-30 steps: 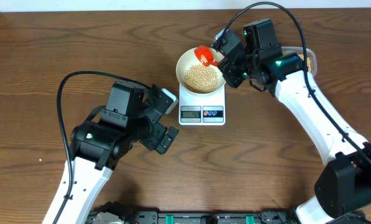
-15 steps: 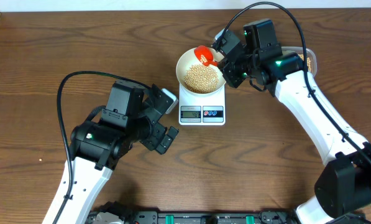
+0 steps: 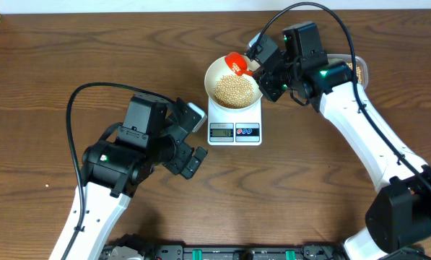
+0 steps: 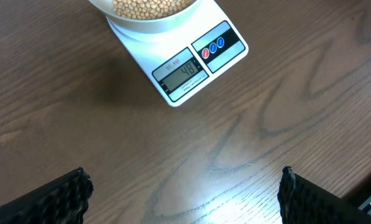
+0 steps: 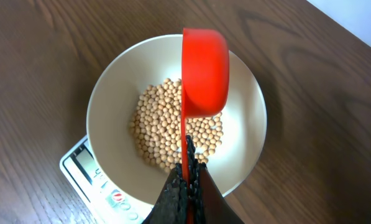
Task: Scoop item into bowl and weigh 50g on scale
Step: 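Tip the scoop over the bowl, pouring soybeans gradually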
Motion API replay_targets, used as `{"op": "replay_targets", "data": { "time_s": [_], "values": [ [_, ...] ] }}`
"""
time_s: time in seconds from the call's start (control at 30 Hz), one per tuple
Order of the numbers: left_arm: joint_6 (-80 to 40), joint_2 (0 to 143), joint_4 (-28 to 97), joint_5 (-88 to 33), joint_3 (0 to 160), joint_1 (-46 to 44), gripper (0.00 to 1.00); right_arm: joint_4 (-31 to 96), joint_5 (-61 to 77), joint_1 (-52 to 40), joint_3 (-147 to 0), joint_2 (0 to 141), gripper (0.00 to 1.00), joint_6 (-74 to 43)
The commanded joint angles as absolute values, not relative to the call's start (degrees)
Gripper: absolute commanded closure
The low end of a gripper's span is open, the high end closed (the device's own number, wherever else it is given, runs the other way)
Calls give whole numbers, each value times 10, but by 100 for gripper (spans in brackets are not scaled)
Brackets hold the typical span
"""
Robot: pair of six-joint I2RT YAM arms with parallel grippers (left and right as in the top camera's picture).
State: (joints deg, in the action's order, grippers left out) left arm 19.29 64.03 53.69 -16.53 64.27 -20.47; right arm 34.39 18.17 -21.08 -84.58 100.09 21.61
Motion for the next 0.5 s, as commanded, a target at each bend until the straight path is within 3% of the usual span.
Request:
{"op": "replay_targets", "data": {
  "time_s": [0.0, 0.47],
  "values": [
    [188, 643, 537, -164, 638, -207, 2, 340, 178, -211, -847, 1004, 99, 236],
    [188, 643, 537, -164, 638, -207, 2, 338, 166, -211, -847, 1004, 99, 250]
  ]
}}
